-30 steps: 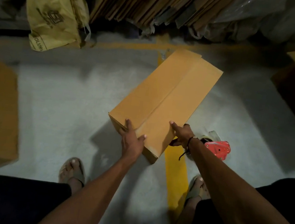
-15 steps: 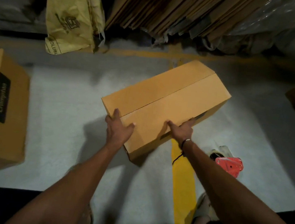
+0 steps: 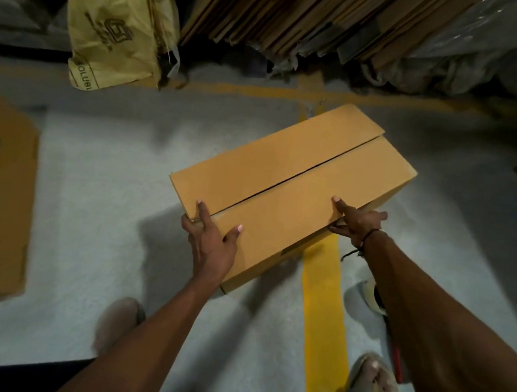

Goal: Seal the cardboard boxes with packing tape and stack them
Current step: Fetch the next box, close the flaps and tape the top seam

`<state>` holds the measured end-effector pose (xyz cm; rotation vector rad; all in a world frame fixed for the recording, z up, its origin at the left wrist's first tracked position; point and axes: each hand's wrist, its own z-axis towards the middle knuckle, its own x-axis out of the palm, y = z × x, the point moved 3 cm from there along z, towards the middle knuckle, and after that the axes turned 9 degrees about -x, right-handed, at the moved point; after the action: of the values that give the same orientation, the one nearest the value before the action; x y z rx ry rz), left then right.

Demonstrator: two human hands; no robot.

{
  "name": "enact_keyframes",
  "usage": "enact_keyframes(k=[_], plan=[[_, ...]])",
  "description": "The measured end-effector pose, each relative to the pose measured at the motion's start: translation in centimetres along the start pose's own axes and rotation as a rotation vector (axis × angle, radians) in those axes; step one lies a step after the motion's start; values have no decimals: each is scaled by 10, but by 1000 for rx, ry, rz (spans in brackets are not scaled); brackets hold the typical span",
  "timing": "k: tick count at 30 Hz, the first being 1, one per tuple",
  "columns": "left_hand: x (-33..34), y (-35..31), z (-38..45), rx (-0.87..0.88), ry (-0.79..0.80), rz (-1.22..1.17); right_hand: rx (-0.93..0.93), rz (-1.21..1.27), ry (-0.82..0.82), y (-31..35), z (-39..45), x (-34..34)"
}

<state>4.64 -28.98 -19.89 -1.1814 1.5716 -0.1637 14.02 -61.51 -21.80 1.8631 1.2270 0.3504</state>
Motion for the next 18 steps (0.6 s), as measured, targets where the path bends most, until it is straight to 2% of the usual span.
enact_keyframes(k=[6, 9, 13, 15, 18], plan=[[-19, 3, 11, -3, 80, 64, 68, 80, 59, -28, -5, 0], [-36, 10, 28, 22, 142, 147, 49, 93, 15, -59, -16, -4], [-51, 11, 43, 75, 228, 283, 80, 114, 33, -71, -69, -10], [-51, 9, 38, 105, 145, 417, 90, 15, 105, -64, -90, -14], [-42, -5, 19, 151, -49, 553, 21, -257, 182, -51, -101, -32]])
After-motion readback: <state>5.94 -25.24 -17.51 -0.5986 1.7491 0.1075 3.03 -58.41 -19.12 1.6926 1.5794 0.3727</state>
